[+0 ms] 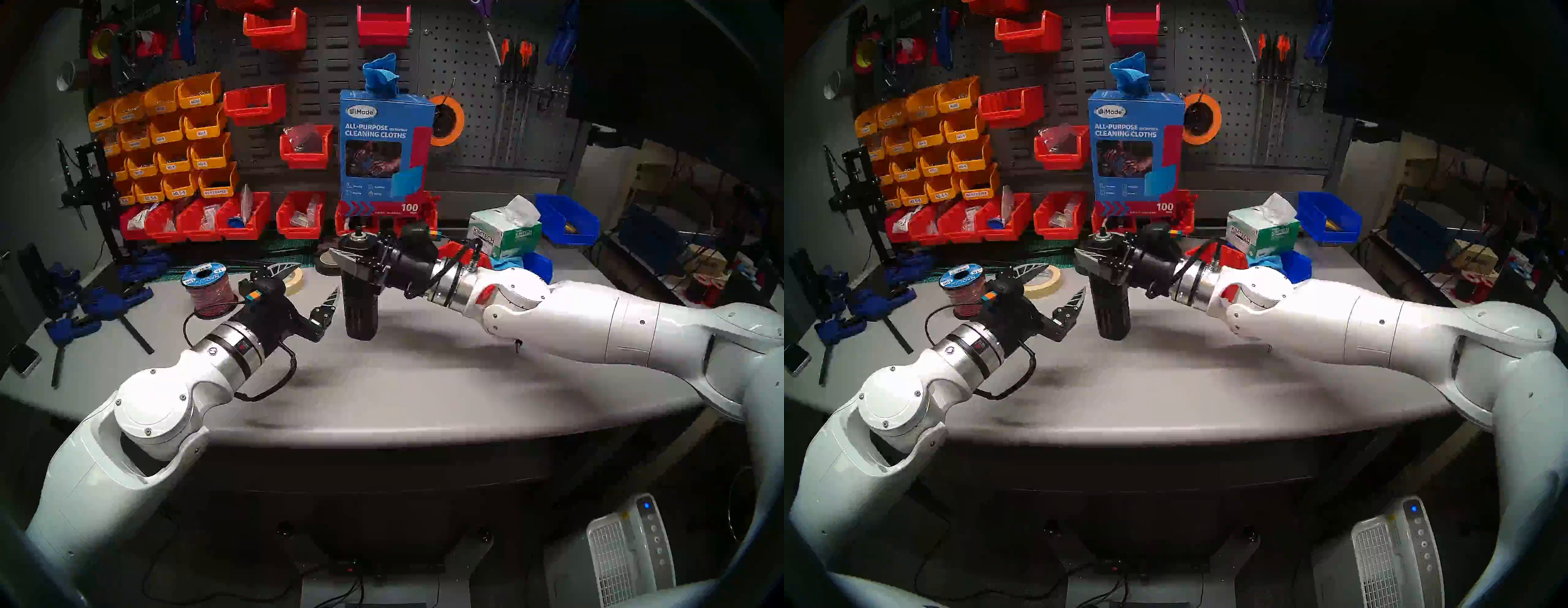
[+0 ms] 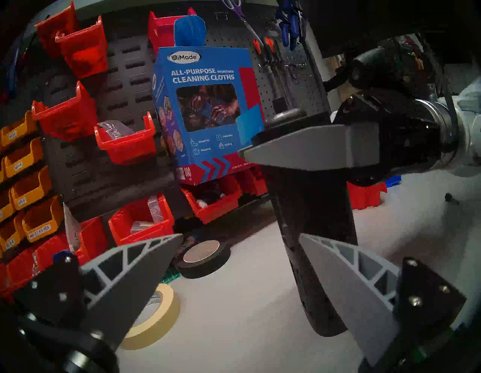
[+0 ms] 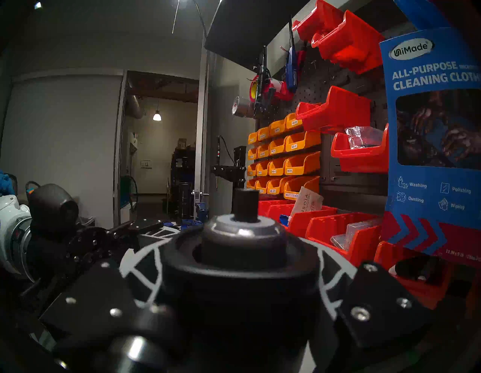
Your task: Pick a screwdriver bit and insert it into the screwdriver
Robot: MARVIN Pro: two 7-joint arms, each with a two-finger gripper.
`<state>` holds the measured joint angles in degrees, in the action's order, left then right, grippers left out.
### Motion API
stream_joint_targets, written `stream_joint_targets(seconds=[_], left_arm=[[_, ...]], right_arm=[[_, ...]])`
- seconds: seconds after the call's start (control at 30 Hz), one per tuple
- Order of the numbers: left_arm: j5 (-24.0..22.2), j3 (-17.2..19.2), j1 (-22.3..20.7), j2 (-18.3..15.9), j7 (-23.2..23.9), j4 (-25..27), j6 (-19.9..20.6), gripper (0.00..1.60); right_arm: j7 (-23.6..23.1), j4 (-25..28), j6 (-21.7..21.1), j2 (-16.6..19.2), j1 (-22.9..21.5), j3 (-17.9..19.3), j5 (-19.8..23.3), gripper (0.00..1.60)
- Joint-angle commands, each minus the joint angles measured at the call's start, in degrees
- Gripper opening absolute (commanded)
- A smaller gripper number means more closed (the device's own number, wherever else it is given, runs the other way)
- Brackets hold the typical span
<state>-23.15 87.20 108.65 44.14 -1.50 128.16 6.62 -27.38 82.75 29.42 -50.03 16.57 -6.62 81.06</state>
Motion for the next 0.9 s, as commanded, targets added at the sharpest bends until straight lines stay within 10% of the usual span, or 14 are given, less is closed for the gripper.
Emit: stream_joint_targets(seconds=[0.0,0.73,0.8,0.87], left_arm=[[-0.8,2.8,1.0,-0.5,0.0,2.5,-0.5,1.6],[-8.4,4.5,3.9,0.4,2.4,4.8,0.2,1.6],[-9.4,5.0,4.7,0.8,2.4,5.4,0.2,0.75],[-10.2,5.5,5.4,1.1,2.3,5.9,0.4,0.43]], right_arm=[[-0.4,-0.1,0.1,-0.6,-0.7,0.5,0.0,0.52],[0.2,0.0,0.4,-0.7,-0.7,0.3,0.1,0.53],[0.2,-0.1,0.6,-0.8,-0.7,0.3,0.1,0.53],[0.4,-0.1,0.7,-0.8,-0.7,0.3,0.1,0.54]])
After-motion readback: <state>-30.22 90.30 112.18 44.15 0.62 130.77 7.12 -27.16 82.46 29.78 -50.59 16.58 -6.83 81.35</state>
